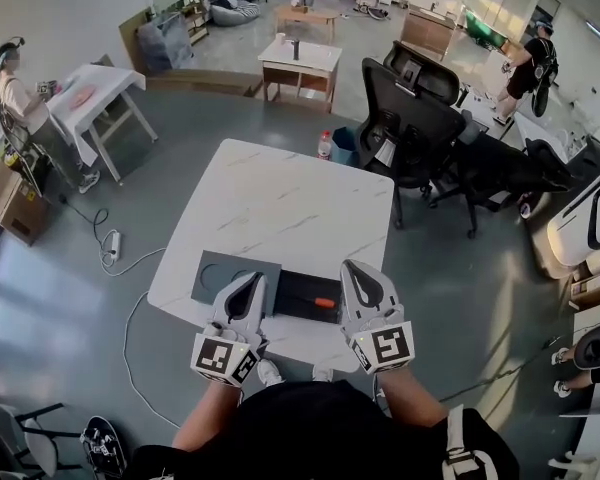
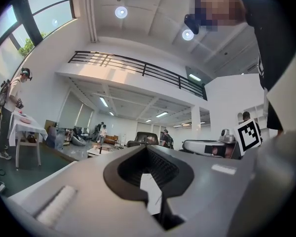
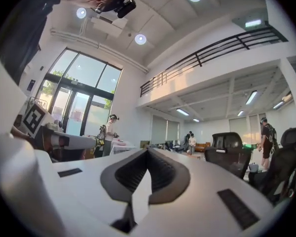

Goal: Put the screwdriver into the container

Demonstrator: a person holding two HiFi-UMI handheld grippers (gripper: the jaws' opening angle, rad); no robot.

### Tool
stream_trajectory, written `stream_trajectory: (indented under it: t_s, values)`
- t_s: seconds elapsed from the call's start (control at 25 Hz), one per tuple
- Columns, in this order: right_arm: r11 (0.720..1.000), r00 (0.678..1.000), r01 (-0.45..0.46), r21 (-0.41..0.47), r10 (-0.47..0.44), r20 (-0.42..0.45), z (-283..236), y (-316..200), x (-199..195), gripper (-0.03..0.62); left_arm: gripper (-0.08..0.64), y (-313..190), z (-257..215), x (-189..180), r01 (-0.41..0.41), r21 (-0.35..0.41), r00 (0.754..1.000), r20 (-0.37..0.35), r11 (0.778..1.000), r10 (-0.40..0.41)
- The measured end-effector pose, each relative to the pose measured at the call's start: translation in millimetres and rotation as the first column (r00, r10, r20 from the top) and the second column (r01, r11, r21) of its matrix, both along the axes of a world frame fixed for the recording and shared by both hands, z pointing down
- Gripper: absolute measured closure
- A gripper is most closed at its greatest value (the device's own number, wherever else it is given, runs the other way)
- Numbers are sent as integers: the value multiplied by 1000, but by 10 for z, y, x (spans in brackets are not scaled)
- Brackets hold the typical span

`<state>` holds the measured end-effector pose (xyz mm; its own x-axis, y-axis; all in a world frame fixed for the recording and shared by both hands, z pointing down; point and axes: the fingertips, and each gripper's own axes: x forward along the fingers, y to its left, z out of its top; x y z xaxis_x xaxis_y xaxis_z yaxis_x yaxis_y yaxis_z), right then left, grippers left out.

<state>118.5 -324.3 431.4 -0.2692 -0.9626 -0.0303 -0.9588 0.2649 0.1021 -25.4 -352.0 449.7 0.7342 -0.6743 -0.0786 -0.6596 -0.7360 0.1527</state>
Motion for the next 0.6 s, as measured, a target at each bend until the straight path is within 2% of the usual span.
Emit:
stream_trajectory:
  t_s: [0.36, 0.6]
  values:
    - [999, 999, -34, 21, 34, 8, -98, 88, 106, 584, 551, 57, -9, 132, -46, 35, 998, 32, 998, 45]
    - [999, 999, -35, 32, 34, 24, -121, 127, 133, 584, 551, 94, 25, 172, -52, 33, 998, 41, 998, 51]
